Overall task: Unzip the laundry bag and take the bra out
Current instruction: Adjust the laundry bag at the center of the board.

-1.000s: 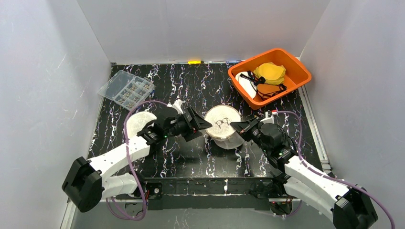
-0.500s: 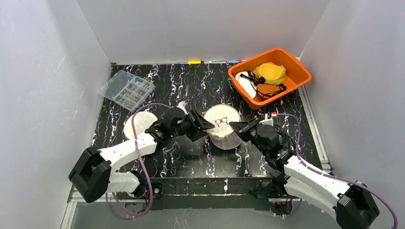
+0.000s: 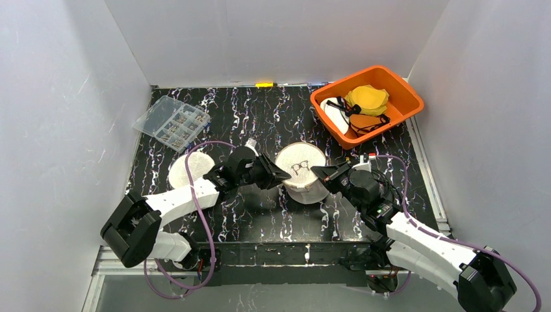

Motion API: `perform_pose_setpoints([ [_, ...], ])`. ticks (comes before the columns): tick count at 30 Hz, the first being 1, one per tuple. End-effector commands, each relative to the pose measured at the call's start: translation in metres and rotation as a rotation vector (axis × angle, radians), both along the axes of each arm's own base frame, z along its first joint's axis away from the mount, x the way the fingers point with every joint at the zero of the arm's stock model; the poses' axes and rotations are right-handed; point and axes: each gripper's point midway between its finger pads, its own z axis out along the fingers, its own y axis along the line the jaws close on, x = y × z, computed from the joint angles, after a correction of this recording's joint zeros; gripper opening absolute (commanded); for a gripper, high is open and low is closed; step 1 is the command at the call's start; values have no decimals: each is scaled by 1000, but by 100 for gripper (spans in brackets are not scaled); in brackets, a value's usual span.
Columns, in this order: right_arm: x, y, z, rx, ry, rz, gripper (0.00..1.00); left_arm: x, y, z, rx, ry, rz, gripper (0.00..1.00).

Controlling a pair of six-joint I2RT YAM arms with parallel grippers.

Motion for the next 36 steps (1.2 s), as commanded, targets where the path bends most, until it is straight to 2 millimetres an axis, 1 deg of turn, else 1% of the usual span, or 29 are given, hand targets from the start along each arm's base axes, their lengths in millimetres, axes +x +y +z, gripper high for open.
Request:
perform_pose_setpoints([
  [1,1,4,28,32,-58,10,1,6,-4,21,-22,-69,-8,14],
  [3,0,5,29,6,-69,26,2,6,-4,23,-20,-84,-13,1],
  [5,-2,7,34,-52,-101,64,47,6,-3,24,-20,-91,-11,0],
  [6,-3,9,35,-96,-113,89,61,5,-2,25,-20,-96,-10,0],
  [8,-5,9,40,-197,-134,139,81,4,0,29,-12,-108,-11,0],
  [9,-6,8,43,-253,-155,160,96,4,3,30,-1,-112,-10,0],
  [10,-7,6,49,-303,-183,179,98,3,5,30,12,-111,-12,0],
  [12,-11,0,52,-423,-218,225,99,3,11,34,39,-108,-22,0],
  [13,-12,-1,58,-467,-256,253,99,5,12,39,47,-121,-29,0],
  [14,-15,-1,61,-518,-294,292,99,5,15,42,68,-113,-46,0],
  [15,-18,-2,62,-568,-312,333,99,4,20,40,101,-88,-74,0],
  [16,-20,-3,62,-605,-328,361,99,5,20,45,98,-91,-119,0],
  [17,-22,-3,63,-620,-334,379,99,6,19,53,79,-108,-184,0],
  [19,-18,-12,64,-636,-323,330,99,6,17,67,1,-122,-301,0],
  [20,-19,-14,67,-621,-333,308,99,8,19,73,-37,-131,-341,0],
  [23,-29,-7,91,-543,-466,339,98,6,30,85,-109,-162,-423,0],
  [25,-37,1,97,-535,-515,405,99,3,38,86,-108,-177,-453,0],
  [27,-44,10,89,-542,-509,487,99,0,41,86,-116,-189,-482,0],
  [28,-45,13,82,-545,-494,512,99,-1,41,85,-124,-189,-494,0],
  [30,-42,14,65,-550,-451,509,99,-2,40,83,-139,-181,-511,0],
  [32,-31,1,53,-567,-383,407,99,2,39,79,-143,-176,-492,0],
  [33,-23,-10,48,-572,-345,316,99,4,40,76,-139,-175,-474,0],
  [34,-19,-19,40,-576,-315,259,99,7,41,74,-132,-182,-456,0],
  [35,-13,-34,34,-583,-273,160,99,11,44,70,-109,-176,-426,0],
  [36,-12,-41,30,-581,-266,123,99,14,47,64,-79,-159,-394,0],
])
